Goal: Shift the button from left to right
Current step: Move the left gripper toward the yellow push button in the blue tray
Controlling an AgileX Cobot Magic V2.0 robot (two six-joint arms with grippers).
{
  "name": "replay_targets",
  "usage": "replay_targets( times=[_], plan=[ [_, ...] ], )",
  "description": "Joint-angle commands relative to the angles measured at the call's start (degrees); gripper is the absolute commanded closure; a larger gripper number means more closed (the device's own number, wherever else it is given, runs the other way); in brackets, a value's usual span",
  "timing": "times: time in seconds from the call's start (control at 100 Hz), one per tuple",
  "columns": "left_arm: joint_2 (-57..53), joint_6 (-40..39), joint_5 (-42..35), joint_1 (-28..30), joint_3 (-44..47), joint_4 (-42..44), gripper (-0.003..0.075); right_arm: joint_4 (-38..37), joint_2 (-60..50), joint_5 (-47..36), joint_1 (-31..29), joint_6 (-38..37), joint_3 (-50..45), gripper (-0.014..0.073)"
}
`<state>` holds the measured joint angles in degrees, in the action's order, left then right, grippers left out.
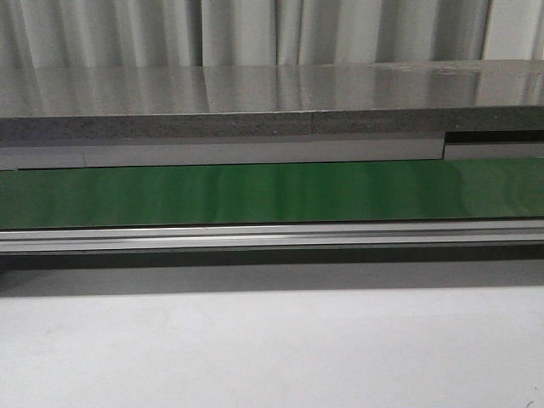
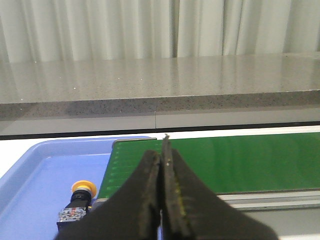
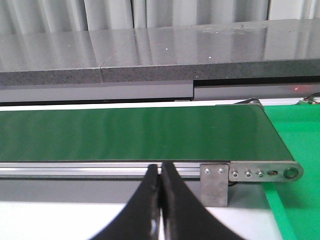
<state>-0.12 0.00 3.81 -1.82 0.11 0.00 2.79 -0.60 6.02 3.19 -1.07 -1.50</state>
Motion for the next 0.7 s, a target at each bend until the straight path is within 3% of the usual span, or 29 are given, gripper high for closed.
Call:
replay_targets(
  times=[0.0,0.69],
  plan=[
    [-1.74,-0.62,-4.14,-0.39,2.67,0.00,0.0741,-0.76,-1.11,-4.90,0.13,0.08,0.91,0.0660],
    [-1.39,-0.62,-4.14,-0.39,-0.11,-0.61,0.0741,-0.76,-1.11,-4.90,0.13,0.08,0.91,0.0660]
  ],
)
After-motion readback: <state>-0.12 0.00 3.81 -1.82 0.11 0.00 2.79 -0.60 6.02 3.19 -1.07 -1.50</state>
